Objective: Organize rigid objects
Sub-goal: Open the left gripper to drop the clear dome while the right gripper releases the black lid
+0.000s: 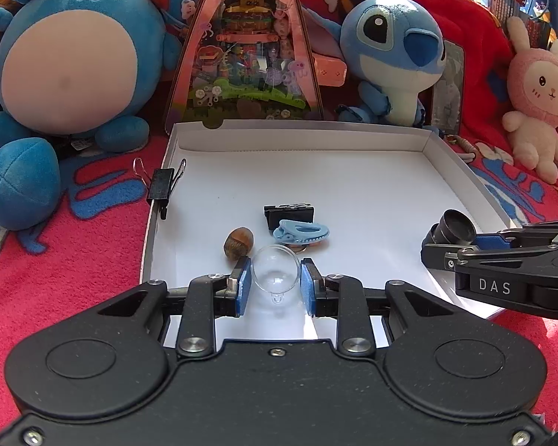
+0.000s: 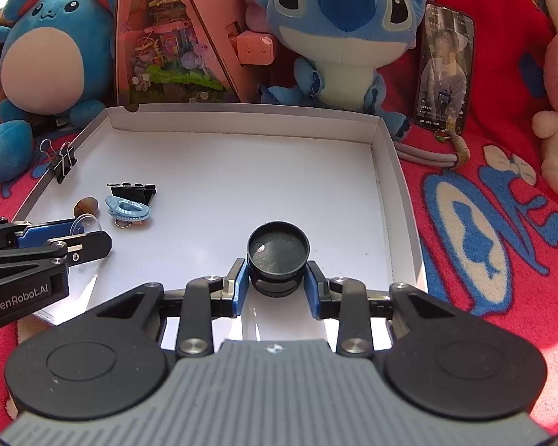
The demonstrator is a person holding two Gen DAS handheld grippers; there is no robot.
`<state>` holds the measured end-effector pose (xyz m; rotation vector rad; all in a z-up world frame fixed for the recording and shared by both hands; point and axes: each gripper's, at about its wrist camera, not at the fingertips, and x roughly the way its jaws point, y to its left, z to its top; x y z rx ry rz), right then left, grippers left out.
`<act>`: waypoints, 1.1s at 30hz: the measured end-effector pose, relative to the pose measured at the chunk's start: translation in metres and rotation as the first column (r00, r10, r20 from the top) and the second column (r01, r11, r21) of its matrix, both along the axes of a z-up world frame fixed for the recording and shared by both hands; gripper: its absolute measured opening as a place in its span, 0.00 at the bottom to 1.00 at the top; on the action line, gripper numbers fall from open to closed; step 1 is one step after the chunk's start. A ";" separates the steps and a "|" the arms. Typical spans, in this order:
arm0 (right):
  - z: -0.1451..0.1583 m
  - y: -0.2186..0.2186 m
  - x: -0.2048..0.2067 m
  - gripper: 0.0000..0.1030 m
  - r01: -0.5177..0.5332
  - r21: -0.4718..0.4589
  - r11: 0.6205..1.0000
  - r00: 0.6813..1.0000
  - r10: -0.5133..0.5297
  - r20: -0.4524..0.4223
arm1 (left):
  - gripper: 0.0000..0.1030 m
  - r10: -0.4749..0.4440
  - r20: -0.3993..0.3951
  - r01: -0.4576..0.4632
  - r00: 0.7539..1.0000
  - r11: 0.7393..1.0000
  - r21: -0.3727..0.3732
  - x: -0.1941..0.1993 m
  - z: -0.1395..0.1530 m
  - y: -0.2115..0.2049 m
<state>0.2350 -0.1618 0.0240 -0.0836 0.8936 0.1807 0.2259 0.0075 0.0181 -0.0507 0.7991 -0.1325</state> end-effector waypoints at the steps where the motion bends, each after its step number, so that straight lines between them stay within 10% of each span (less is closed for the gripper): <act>1: 0.000 0.000 0.000 0.36 -0.001 -0.001 1.000 1.000 0.001 0.000 | 0.26 0.000 0.000 0.000 1.000 1.000 -0.001 0.000 0.000 0.000; 7: 0.000 -0.001 -0.001 0.42 0.004 0.007 1.000 1.000 -0.004 0.006 | 0.28 0.008 0.007 -0.008 1.000 1.000 -0.018 0.003 0.000 0.002; 18: 0.008 -0.009 -0.009 0.69 0.004 0.019 1.000 0.999 -0.005 0.036 | 0.71 -0.013 0.060 0.012 0.998 1.000 0.010 -0.015 0.015 0.003; 33: 0.024 -0.018 -0.056 0.82 -0.043 0.000 0.999 0.991 0.043 0.130 | 0.76 -0.079 0.101 0.077 0.992 0.997 0.023 -0.069 0.032 0.002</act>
